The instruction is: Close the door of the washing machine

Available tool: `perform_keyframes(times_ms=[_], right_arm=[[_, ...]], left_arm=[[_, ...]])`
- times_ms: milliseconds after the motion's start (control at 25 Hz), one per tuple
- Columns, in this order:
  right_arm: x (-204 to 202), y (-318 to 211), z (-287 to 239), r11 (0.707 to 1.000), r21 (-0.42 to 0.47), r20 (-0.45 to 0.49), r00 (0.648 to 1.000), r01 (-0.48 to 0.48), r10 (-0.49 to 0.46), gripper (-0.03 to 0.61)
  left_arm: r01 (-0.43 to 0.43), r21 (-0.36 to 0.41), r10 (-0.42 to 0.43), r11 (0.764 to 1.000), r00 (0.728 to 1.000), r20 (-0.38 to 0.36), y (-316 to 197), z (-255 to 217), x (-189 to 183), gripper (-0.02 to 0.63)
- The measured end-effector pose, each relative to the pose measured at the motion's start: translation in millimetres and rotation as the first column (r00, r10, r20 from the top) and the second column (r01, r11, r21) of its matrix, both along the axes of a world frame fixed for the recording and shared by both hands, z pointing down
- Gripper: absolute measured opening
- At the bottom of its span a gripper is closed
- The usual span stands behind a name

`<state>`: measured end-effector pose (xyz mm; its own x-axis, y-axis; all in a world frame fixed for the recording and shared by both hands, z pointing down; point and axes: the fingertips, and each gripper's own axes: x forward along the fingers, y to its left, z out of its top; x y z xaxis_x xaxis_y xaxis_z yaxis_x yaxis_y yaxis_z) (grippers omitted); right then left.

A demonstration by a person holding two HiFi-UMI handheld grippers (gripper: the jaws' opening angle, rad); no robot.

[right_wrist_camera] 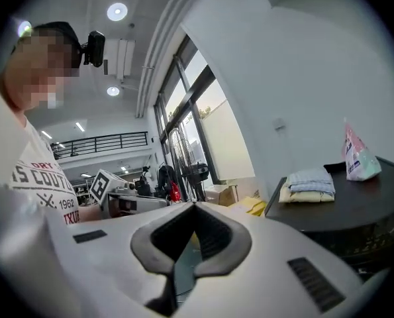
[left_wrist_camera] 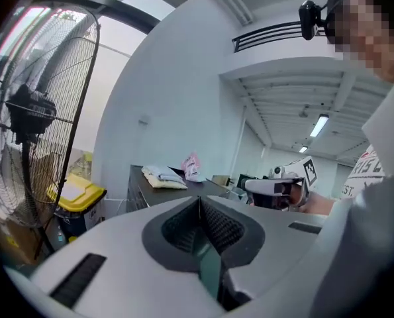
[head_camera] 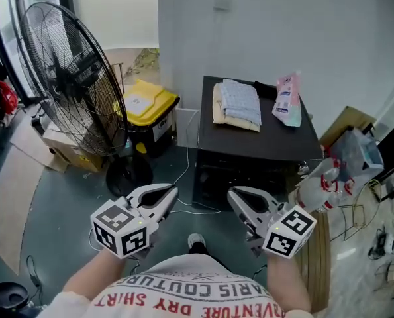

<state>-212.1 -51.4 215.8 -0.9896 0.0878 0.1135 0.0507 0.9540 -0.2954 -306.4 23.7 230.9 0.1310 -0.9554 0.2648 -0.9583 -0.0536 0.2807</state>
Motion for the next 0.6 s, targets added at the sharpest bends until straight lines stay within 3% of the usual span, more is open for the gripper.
perform_keyframes(times_ms=[240, 600], right_arm=[[4, 10, 4, 1.0, 0.003, -0.013, 1.0, -0.002, 0.002, 0.02], [5, 17, 21, 0.999, -0.042, -0.028, 1.0, -0.003, 0.002, 0.02]], left_arm=[[-0.003, 0.019, 0.003, 1.0, 1.0, -0.004, 7, -4, 3, 0.029], [-0.007, -0.011, 0.006, 1.0, 1.0, -0.016, 15, 12, 9, 0.029]])
